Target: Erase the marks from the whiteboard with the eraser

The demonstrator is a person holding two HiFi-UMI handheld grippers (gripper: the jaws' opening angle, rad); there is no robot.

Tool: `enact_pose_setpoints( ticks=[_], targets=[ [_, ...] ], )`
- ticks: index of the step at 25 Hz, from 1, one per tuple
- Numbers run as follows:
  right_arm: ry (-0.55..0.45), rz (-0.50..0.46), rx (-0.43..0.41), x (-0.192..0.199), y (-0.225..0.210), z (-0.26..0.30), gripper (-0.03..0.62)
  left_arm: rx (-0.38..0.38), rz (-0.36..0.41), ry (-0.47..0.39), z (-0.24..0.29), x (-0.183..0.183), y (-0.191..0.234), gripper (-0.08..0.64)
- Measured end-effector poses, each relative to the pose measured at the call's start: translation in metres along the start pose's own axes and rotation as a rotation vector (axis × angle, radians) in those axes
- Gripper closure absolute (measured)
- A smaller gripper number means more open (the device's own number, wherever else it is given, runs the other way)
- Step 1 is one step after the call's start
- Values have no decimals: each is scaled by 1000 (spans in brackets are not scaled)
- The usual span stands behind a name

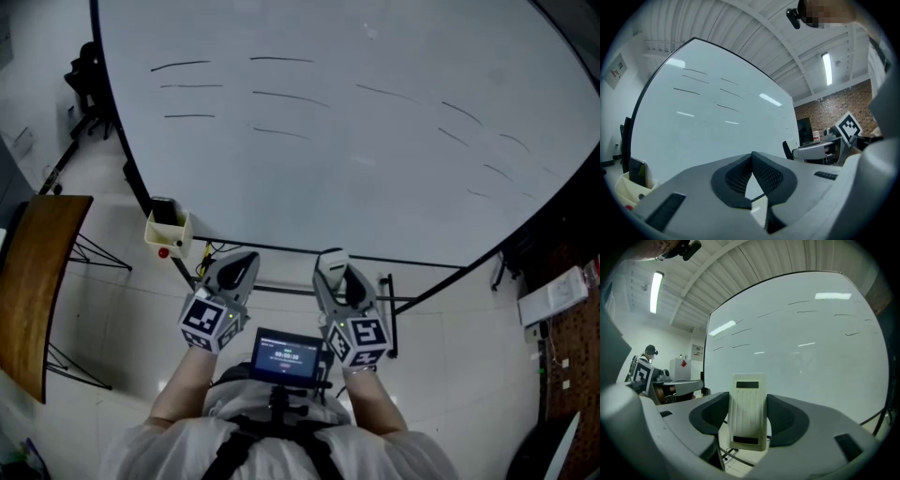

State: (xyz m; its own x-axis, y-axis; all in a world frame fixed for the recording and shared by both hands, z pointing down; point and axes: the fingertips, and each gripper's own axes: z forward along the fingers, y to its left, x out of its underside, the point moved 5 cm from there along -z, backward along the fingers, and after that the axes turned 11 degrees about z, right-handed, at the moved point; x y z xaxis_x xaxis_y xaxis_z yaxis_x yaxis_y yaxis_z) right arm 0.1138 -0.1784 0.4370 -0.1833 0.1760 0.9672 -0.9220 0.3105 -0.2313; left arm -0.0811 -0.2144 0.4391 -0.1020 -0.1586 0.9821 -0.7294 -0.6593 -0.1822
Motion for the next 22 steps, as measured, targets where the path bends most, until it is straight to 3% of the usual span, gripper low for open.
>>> enact_pose_setpoints(
  ticks=[12,17,22],
  targets=[
    [59,32,-51,32,-40,-138,336,-22,-10,29,-45,-10,-151,555],
    [68,26,-65,37,-44,-173,336,-28,-3,21,-61,-23,-183,555],
    [54,-9,-66,29,-42,-179,334,-42,-2,19,-59,-31,-182,555]
  ],
)
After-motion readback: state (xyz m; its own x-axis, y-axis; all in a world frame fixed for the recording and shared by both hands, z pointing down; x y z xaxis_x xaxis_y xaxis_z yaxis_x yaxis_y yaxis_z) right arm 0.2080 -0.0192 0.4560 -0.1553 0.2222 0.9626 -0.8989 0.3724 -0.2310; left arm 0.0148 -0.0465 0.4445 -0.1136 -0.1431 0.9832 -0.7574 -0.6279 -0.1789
